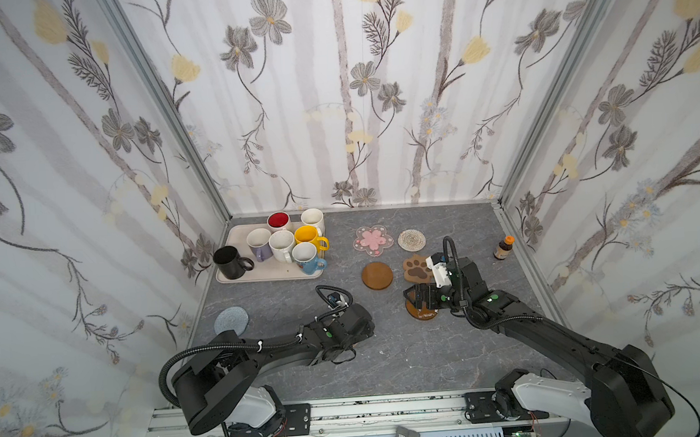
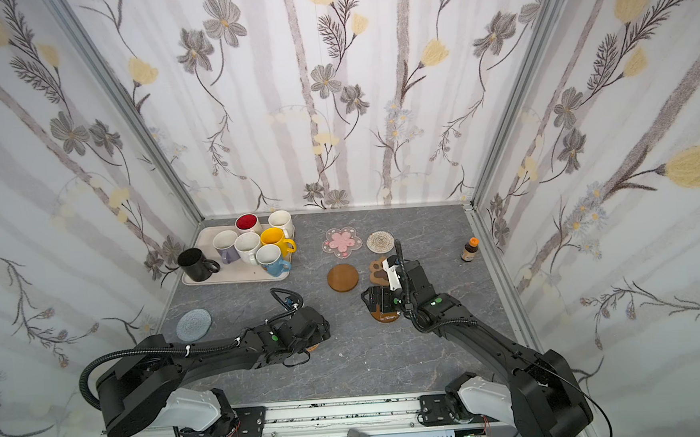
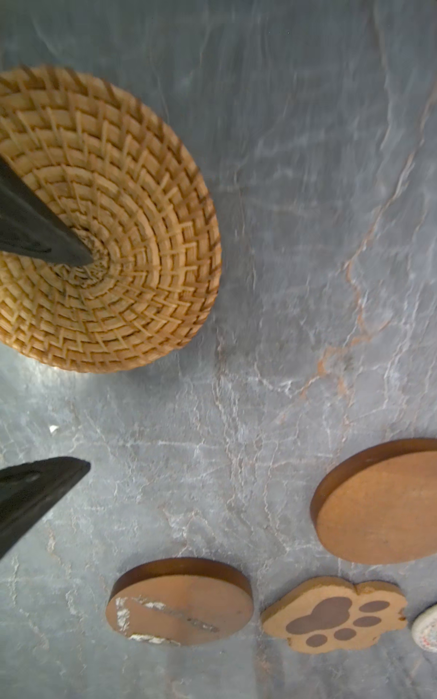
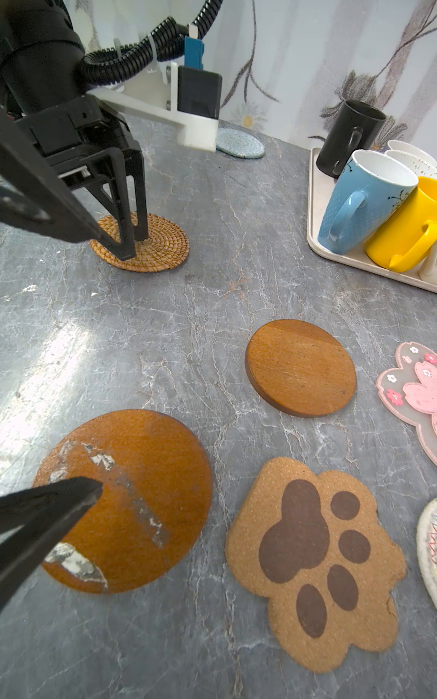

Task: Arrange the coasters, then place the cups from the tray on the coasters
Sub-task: 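Carry the rattan coaster with the left gripper and set it below the round wooden coaster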

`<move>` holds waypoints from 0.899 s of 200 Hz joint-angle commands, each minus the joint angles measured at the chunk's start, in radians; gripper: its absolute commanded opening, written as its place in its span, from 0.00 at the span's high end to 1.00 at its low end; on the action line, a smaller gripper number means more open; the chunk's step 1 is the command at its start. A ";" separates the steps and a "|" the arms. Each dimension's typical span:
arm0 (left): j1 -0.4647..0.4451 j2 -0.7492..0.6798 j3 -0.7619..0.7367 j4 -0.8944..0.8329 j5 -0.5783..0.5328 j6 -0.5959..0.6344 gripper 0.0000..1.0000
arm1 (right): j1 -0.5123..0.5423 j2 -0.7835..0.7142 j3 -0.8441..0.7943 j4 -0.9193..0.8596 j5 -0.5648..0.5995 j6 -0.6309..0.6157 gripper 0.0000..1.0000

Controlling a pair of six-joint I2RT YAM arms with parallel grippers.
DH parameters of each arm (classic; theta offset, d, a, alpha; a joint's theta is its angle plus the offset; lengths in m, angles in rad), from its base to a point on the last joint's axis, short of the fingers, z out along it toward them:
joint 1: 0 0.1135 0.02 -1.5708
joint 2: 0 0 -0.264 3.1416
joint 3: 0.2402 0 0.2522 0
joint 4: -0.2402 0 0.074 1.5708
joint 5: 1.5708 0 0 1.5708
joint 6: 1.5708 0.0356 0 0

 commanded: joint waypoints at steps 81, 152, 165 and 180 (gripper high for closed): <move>0.008 0.228 0.221 0.048 0.044 0.112 0.17 | -0.063 -0.069 -0.046 -0.017 -0.022 -0.039 0.02; 0.055 0.354 0.374 0.048 0.063 0.176 0.17 | -0.086 -0.084 -0.056 -0.033 -0.027 -0.057 0.02; 0.064 0.366 0.394 0.048 0.067 0.183 0.18 | -0.086 -0.085 -0.059 -0.032 -0.027 -0.059 0.02; 0.075 0.383 0.415 0.048 0.079 0.189 0.18 | -0.089 -0.084 -0.059 -0.032 -0.028 -0.059 0.02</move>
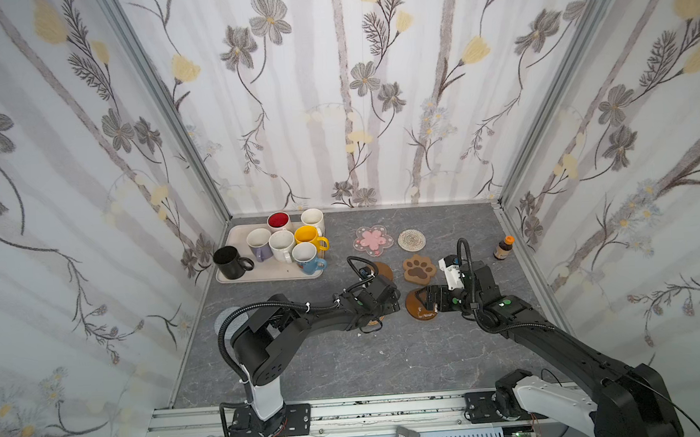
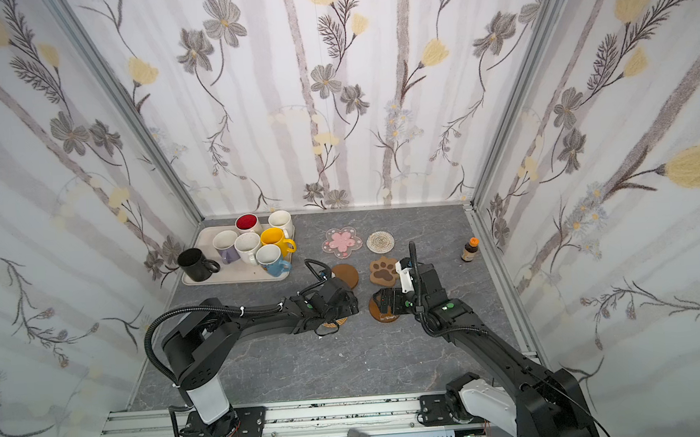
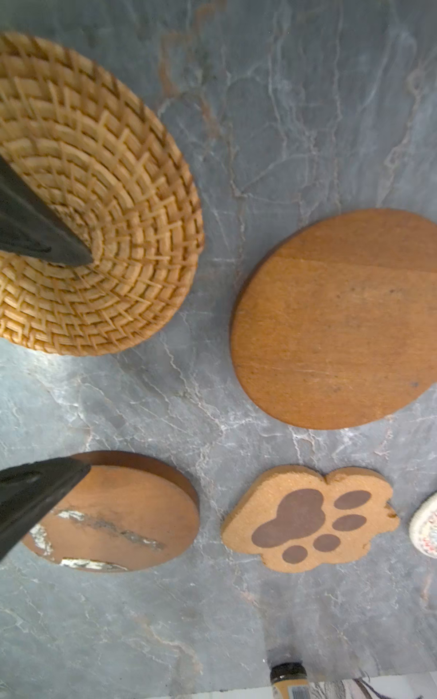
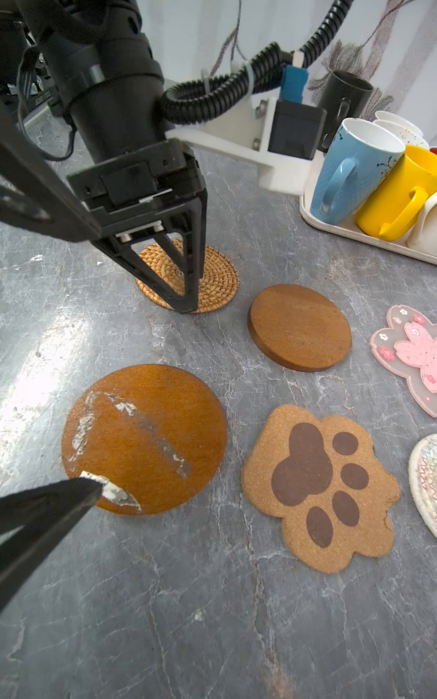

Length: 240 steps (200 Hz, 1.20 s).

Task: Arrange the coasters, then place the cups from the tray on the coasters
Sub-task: 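Carry the rattan coaster with the left gripper and set it below the round wooden coaster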

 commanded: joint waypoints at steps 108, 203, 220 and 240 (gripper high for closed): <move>0.026 0.125 0.151 -0.003 0.057 0.046 0.18 | -0.020 0.008 0.009 0.010 -0.031 -0.017 0.02; 0.045 0.077 0.185 -0.003 0.035 0.092 0.13 | -0.021 -0.017 0.000 0.008 -0.052 -0.021 0.01; 0.045 0.019 0.178 -0.003 0.011 0.118 0.10 | -0.019 -0.033 0.000 0.017 -0.062 -0.025 0.00; 0.044 -0.059 0.153 -0.004 -0.019 0.148 0.08 | -0.018 -0.035 0.003 0.018 -0.065 -0.032 0.00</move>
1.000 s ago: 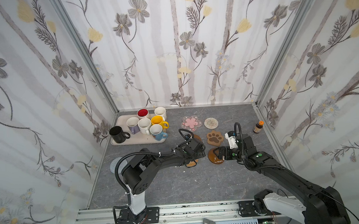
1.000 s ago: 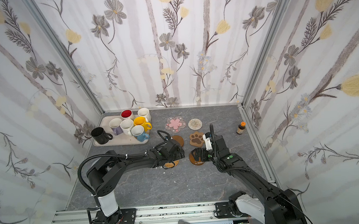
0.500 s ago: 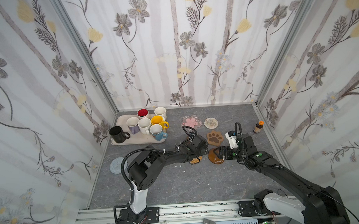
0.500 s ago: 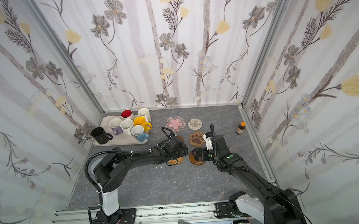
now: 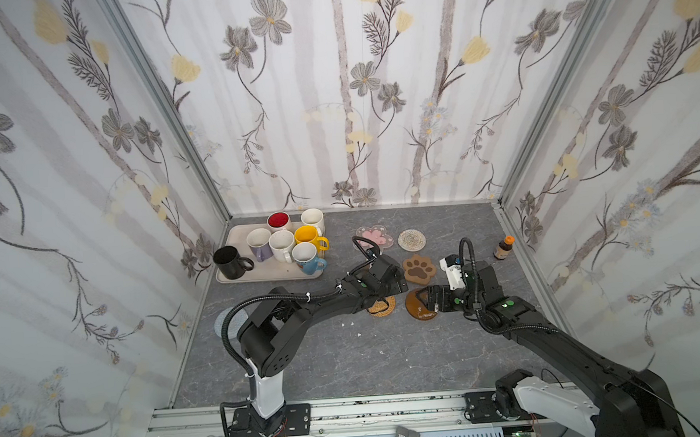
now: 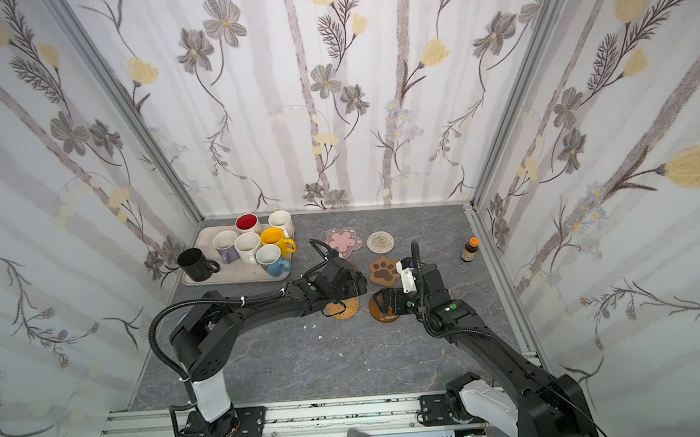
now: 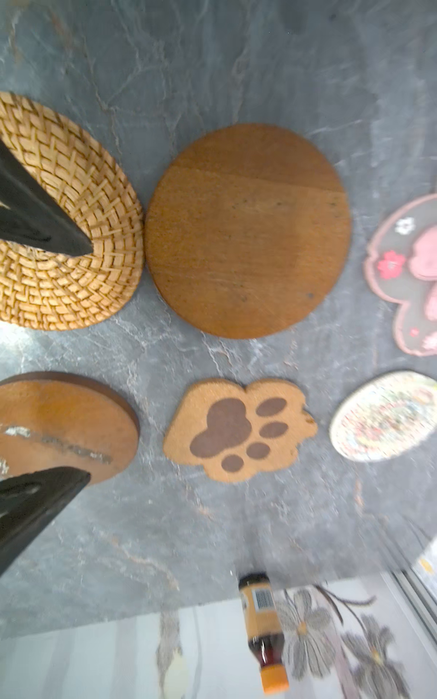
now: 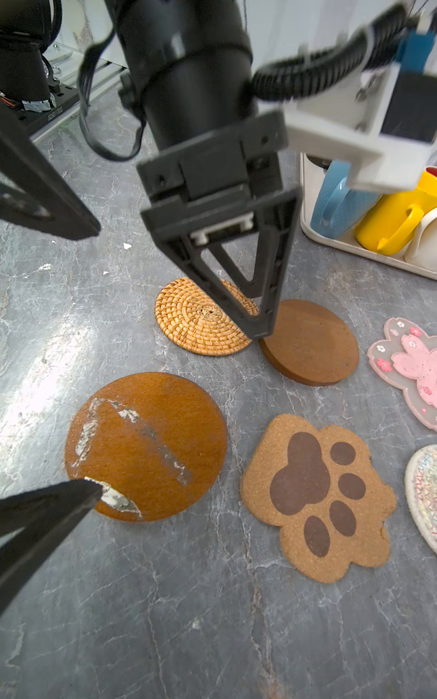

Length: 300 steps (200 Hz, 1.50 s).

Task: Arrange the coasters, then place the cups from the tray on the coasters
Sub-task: 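Carry the rattan coaster with the left gripper and set it below the round wooden coaster, then open the left gripper and swing it over the pale blue woven coaster, then lower the left gripper onto the pale blue woven coaster and close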

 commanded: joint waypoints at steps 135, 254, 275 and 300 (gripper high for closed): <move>0.274 -0.979 -0.528 -0.217 -0.207 0.014 0.00 | 0.283 0.118 0.106 0.095 0.096 0.056 0.01; 0.759 -0.960 -0.617 -0.283 -0.121 0.082 0.04 | 0.410 0.278 0.252 0.076 0.175 0.028 0.02; 0.823 -0.947 -0.625 -0.271 -0.108 0.061 0.09 | 0.420 0.300 0.266 0.075 0.176 0.019 0.03; 0.885 -0.891 -0.625 -0.258 -0.089 0.044 0.15 | 0.424 0.322 0.267 0.096 0.179 0.011 0.03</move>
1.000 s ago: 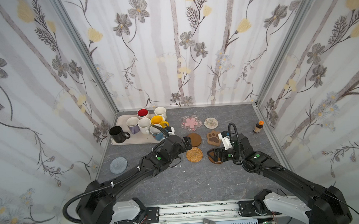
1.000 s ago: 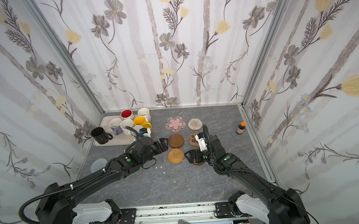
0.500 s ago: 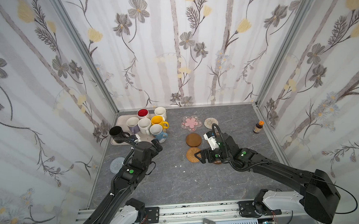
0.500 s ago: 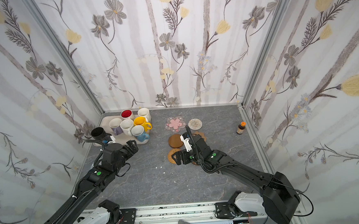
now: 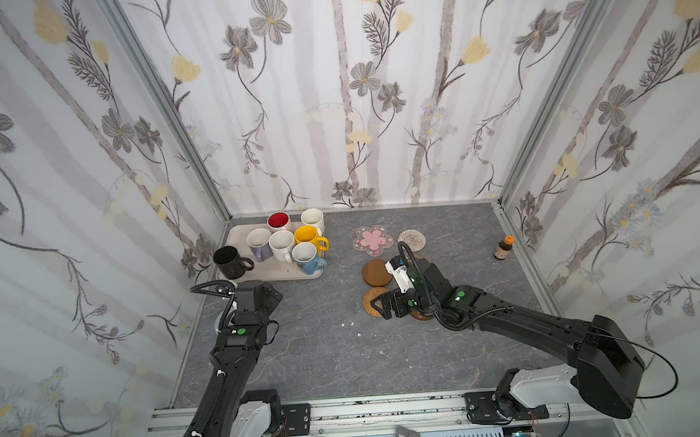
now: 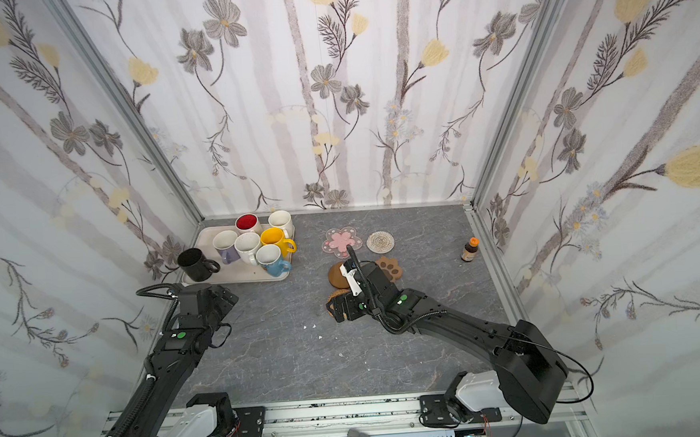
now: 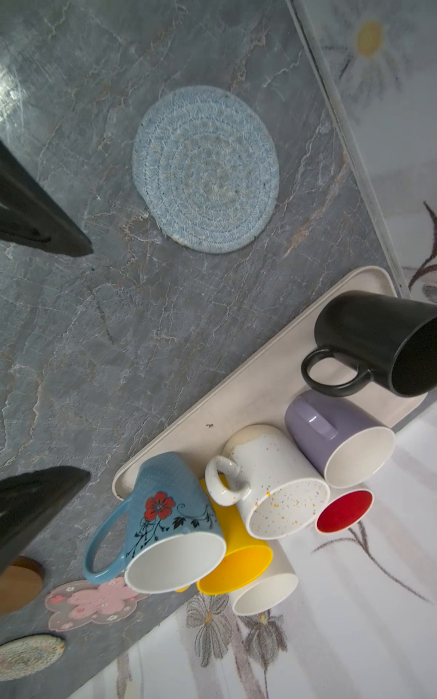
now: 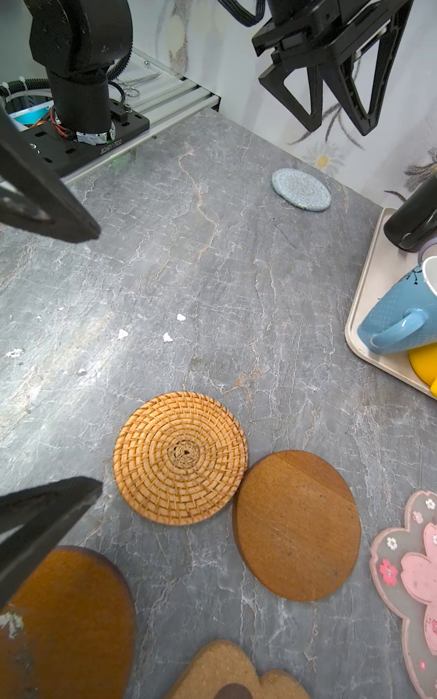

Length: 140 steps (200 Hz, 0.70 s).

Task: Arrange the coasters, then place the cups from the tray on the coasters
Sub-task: 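Lower the left gripper onto the pale blue woven coaster and close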

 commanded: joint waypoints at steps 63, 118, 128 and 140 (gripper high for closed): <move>0.250 0.179 0.004 0.062 0.121 -0.030 0.34 | 0.050 0.080 0.050 0.035 0.066 -0.071 0.04; 0.293 0.278 0.046 0.064 0.084 0.016 0.40 | 0.057 0.129 0.042 0.059 0.045 -0.080 0.04; 0.310 0.309 0.056 0.064 0.089 0.014 0.43 | 0.057 0.131 0.038 0.059 0.045 -0.086 0.04; 0.330 0.342 0.066 0.065 0.081 0.016 0.44 | 0.057 0.128 0.034 0.056 0.052 -0.091 0.04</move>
